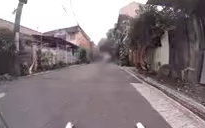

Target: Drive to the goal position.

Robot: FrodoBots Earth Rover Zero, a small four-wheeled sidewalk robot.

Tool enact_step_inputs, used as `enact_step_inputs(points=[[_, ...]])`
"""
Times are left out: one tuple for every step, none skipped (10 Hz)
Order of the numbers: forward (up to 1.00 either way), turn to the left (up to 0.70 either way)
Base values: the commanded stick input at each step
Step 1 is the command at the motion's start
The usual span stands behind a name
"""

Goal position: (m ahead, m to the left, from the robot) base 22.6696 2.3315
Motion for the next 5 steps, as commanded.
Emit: enact_step_inputs(points=[[0.7, 0.0], [0.7, 0.0], [0.7, 0.0], [0.7, 0.0], [0.7, 0.0]])
